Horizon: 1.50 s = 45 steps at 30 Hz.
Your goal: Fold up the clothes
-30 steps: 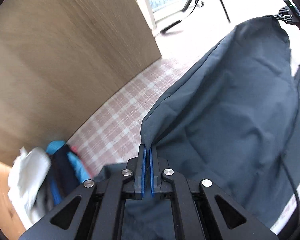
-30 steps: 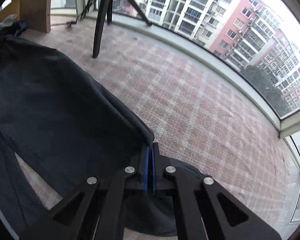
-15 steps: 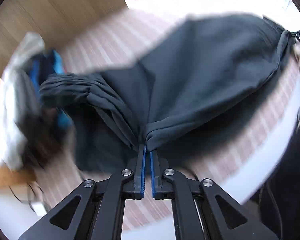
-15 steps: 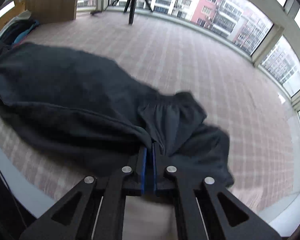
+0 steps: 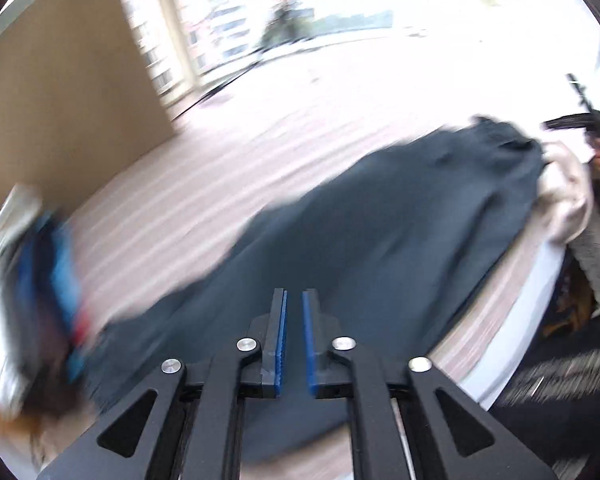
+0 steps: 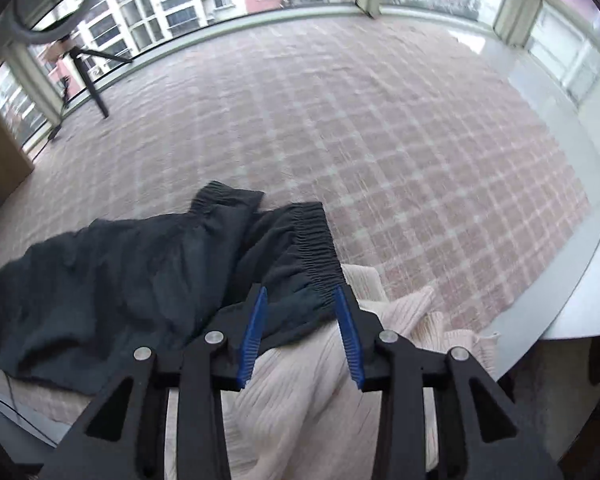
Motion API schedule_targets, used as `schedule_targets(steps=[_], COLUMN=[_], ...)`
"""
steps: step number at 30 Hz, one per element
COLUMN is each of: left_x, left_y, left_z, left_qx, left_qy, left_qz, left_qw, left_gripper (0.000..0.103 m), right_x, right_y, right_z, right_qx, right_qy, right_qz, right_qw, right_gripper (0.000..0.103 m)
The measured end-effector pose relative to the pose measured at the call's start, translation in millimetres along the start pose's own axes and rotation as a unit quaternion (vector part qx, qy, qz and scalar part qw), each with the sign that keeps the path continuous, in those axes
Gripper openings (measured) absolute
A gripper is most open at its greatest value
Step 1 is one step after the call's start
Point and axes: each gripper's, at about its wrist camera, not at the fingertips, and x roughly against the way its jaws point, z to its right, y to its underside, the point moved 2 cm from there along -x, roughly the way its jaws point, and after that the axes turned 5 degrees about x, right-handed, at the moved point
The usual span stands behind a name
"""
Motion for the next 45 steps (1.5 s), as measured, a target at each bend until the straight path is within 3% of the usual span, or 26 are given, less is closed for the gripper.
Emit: schedule_targets(steps=[2, 4, 6, 12, 15, 18, 20, 21, 22, 24, 27, 31, 33, 36, 41, 45], left_x=[-22.9, -50.5, -78.4, -141.9, -175.3, -206.8, -218.1, -222.0, -222.1, -216.0, -191.5, -154.7, -147.9, -145.6, -152.6, -181.1], left_y=[-32.7, -62.0, -88.0, -128.4, -146.9, -158.2, -164.0, -166.4, -168.3, -172.8, -180.5, -179.9, -176.5, -173.4, -174.0, -166.8], left_z=[58.8, 113.0, 166.1, 284.8, 296.6, 295.0, 296.6, 298.2, 301.0, 309.8, 338.1, 402.6, 422.7, 417.5, 359.0, 316.3], left_qx=[-0.024, -0.021, -0.005, 0.024, 0.074, 0.145, 0.165, 0.171, 0.171, 0.159, 0.102, -0.026, -0.068, -0.076, -0.005, 0.119], left_qy=[0.045, 0.112, 0.171, 0.224, 0.226, 0.237, 0.224, 0.214, 0.206, 0.208, 0.238, 0.31, 0.307, 0.299, 0.256, 0.262], left_qz=[0.011, 0.005, -0.017, -0.075, -0.095, -0.123, -0.126, -0.124, -0.117, -0.095, -0.065, -0.043, -0.039, -0.043, -0.051, -0.106], left_qw=[0.9986, 0.9934, 0.9852, 0.9715, 0.9665, 0.9526, 0.952, 0.9537, 0.9565, 0.9604, 0.9638, 0.9495, 0.9485, 0.9503, 0.9652, 0.9518], left_gripper=[0.015, 0.024, 0.026, 0.031, 0.035, 0.035, 0.035, 0.028, 0.014, 0.0, 0.001, 0.005, 0.008, 0.017, 0.02, 0.034], right_x=[-22.5, -39.6, -47.8, -56.6, -56.1, -53.4, -49.1, -47.5, -47.3, -47.3, -50.0, -53.7, -57.8, -63.1, -64.5, -66.2], right_y=[-7.7, -7.9, -7.5, -2.2, 0.1, -1.7, -2.9, -3.5, -4.1, -5.4, -6.8, -0.2, 2.9, 5.0, 8.8, 7.0], right_z=[24.8, 37.4, 42.6, 51.9, 54.7, 58.3, 60.6, 62.1, 65.0, 70.6, 78.1, 89.4, 93.2, 95.0, 92.9, 92.0], right_qx=[-0.049, -0.057, -0.042, -0.047, -0.042, -0.054, -0.059, -0.062, -0.07, -0.084, -0.1, -0.112, -0.119, -0.122, -0.114, -0.116], right_qy=[-0.021, -0.033, -0.039, -0.145, -0.175, -0.221, -0.234, -0.238, -0.238, -0.239, -0.249, -0.273, -0.29, -0.291, -0.271, -0.272], right_qz=[-0.038, -0.063, -0.074, -0.084, -0.076, -0.051, -0.028, -0.017, -0.006, 0.014, 0.019, 0.011, 0.0, -0.006, -0.001, 0.002], right_qw=[0.998, 0.996, 0.996, 0.985, 0.981, 0.972, 0.97, 0.969, 0.969, 0.967, 0.963, 0.955, 0.95, 0.949, 0.956, 0.955], right_gripper=[0.035, 0.035, 0.035, 0.036, 0.031, 0.025, 0.025, 0.025, 0.025, 0.024, 0.024, 0.024, 0.025, 0.025, 0.025, 0.025])
